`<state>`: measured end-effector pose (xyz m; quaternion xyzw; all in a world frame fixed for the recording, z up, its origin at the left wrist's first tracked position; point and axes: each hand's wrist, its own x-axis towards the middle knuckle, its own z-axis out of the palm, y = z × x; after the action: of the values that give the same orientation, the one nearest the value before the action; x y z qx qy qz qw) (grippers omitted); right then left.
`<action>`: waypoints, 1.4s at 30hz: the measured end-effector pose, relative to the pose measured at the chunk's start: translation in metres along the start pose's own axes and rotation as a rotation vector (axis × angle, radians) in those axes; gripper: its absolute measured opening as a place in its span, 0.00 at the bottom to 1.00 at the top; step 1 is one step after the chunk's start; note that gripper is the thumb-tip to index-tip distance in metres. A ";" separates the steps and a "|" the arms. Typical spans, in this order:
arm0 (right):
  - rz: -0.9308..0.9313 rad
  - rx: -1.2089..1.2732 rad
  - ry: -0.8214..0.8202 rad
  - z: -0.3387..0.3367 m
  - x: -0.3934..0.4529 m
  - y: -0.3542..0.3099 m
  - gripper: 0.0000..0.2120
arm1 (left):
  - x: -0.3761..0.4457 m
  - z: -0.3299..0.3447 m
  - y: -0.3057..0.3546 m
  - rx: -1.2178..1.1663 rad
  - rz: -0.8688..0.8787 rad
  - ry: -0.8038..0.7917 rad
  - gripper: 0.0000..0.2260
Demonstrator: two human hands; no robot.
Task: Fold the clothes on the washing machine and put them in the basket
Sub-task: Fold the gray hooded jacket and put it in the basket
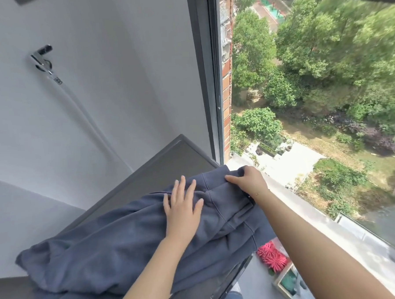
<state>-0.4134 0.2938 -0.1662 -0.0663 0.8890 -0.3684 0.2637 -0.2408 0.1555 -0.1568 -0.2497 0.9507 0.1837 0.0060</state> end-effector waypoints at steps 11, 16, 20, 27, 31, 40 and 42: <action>-0.247 -0.253 0.169 -0.022 0.038 -0.018 0.22 | -0.004 0.004 -0.031 0.109 -0.117 -0.115 0.29; -0.265 -0.087 -0.244 -0.004 0.043 -0.014 0.10 | 0.039 -0.025 -0.069 0.050 -0.303 -0.024 0.15; -0.328 0.115 -0.203 -0.010 0.040 -0.019 0.08 | 0.042 -0.035 -0.108 -0.022 -0.336 -0.118 0.13; -0.247 -0.125 -0.177 -0.022 0.054 -0.013 0.10 | 0.039 -0.045 -0.125 0.013 -0.310 -0.151 0.17; -0.127 -0.362 -0.100 -0.008 0.058 0.000 0.14 | 0.037 -0.047 -0.131 0.106 -0.308 -0.008 0.12; -0.731 -0.481 0.110 0.099 -0.054 -0.043 0.23 | -0.021 -0.003 -0.129 0.220 -0.144 -0.082 0.35; -0.680 -0.620 -0.012 0.124 -0.068 -0.027 0.30 | -0.014 -0.005 -0.132 0.193 -0.151 -0.134 0.35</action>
<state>-0.2935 0.2183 -0.1922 -0.4321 0.8835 -0.1502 0.1006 -0.1653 0.0535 -0.1968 -0.3060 0.9400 0.1067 0.1072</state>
